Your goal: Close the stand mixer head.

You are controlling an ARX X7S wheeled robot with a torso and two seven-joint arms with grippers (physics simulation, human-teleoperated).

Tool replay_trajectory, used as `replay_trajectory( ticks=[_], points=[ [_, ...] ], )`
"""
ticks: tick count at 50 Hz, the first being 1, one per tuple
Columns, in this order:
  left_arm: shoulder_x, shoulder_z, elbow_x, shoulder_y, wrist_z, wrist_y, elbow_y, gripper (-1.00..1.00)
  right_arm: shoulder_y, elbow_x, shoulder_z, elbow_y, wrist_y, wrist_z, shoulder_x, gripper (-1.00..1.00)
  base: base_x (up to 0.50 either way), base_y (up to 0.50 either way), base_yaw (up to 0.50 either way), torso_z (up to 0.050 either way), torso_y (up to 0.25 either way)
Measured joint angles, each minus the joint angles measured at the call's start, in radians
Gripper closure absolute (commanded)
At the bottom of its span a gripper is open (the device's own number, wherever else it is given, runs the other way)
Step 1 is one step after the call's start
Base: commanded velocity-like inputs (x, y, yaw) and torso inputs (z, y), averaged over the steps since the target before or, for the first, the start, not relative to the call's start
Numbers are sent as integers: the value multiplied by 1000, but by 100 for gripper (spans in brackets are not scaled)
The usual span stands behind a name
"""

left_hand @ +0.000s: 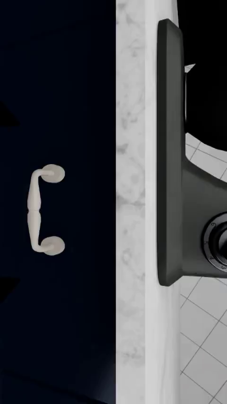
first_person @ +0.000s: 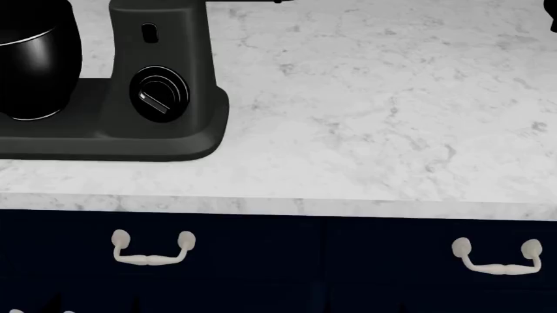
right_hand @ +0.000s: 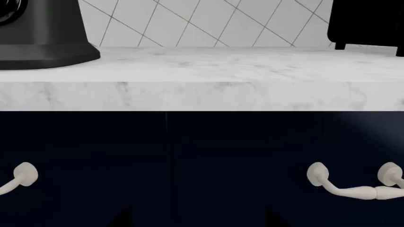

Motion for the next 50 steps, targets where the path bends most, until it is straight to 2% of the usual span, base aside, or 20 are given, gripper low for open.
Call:
replay_trajectory(
  ticks=[15, 19, 26, 35, 42, 50],
  points=[
    [-93, 106, -84, 19, -79, 28, 37, -100, -2, 21, -40, -2, -4, 58, 29, -100, 0, 0, 0, 0, 0],
    [-108, 122, -94, 34, -77, 71, 42, -100, 1, 27, -50, -6, 8, 74, 36, -100, 0, 0, 0, 49, 0],
    [-134, 117, -119, 22, -96, 60, 118, -100, 17, 37, -65, -156, 146, 95, 61, -100, 0, 0, 0, 50, 0],
    [-165, 70, -190, -69, -141, -76, 286, -100, 94, 70, -61, -419, 373, 109, 92, -100, 0, 0, 0, 50, 0],
    [-176, 43, -237, -150, -172, -163, 362, -100, 157, 101, -47, -544, 488, 115, 107, -100, 0, 0, 0, 50, 0],
    [-185, 27, -221, -184, -203, -149, 403, -100, 199, 120, -42, -633, 579, 119, 133, -100, 0, 28, 0, 50, 0]
  ],
)
